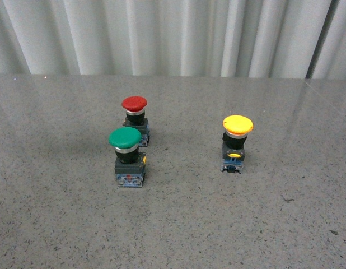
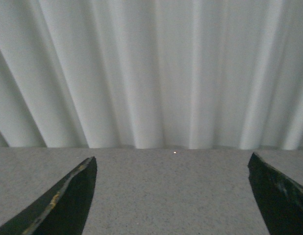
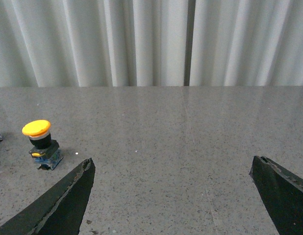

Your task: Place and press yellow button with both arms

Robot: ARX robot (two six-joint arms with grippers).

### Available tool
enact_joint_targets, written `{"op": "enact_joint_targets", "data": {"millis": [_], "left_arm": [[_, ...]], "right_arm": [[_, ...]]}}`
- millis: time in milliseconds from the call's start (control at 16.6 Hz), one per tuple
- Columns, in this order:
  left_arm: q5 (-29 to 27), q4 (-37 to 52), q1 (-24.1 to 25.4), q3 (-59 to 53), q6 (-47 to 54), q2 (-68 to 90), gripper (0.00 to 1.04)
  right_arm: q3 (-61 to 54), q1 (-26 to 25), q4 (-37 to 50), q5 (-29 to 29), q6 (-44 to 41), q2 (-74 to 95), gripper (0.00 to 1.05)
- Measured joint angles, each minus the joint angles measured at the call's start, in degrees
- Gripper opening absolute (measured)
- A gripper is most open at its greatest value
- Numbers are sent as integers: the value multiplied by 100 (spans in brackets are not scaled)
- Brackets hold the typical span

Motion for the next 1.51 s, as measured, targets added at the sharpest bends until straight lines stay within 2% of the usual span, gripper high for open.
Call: {"op": "enact_joint_targets", "data": {"millis": [120,301,482,783,843,904,1506], "left_arm": [[861,459,411,-1143,-310,-1062,69],[1366,918,787,-2590,-442,-1707,35],[1648,1220,1093,-3445,-448,-2328,2],[1996,1261,1432,-4376,-466,-3132,2],[2347,1220,1698,-4483,-463,-3320,2],[2468,1178,1917,-4588,-466,-3467,2],[2511,278,1908,-5213,-470,-4979,2]], "right_arm": [[0,0,2,0,0,0,98],[0,0,0,0,0,0,98],[0,0,0,0,0,0,98],[0,0,0,0,0,0,98],[0,0,0,0,0,0,98],[0,0,2,0,0,0,98],[0,0,0,0,0,0,98]]}}
